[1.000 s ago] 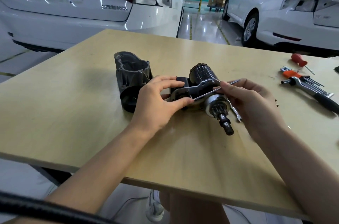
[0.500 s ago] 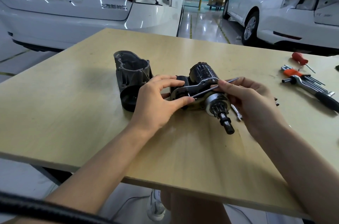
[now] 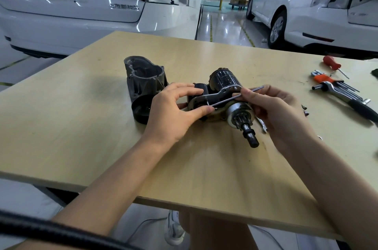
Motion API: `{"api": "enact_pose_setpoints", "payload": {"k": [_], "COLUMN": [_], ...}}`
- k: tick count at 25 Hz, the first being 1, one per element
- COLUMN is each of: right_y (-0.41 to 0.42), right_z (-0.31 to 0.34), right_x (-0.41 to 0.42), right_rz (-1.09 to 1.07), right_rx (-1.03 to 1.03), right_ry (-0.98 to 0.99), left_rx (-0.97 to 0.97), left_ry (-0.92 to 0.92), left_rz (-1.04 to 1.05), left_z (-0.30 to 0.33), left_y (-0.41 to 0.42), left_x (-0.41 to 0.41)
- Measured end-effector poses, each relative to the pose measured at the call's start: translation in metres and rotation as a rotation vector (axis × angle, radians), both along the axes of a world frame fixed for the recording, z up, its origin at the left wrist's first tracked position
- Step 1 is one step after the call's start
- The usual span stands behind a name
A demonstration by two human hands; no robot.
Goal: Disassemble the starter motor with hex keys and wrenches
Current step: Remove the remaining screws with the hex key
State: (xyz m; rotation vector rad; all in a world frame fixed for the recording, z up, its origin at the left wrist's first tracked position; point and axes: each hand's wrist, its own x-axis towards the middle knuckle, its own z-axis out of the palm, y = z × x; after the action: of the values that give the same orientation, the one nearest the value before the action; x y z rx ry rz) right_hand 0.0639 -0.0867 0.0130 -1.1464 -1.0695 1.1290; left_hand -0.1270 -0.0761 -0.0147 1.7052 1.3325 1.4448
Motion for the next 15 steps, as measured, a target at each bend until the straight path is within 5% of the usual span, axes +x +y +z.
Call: {"api": "enact_pose_setpoints", "payload": {"k": [15], "right_y": [0.0004], "right_z": [0.0029], "right_x": [-0.0021], "right_rz": [-0.032], "right_rx": [0.021], "right_ry": [-0.02], "left_rx": [0.004], "left_ry": [0.018], "left_rz": [0.019], "left_z": [0.0003], "left_y": [-0.0002], "left_x": [0.0004]}}
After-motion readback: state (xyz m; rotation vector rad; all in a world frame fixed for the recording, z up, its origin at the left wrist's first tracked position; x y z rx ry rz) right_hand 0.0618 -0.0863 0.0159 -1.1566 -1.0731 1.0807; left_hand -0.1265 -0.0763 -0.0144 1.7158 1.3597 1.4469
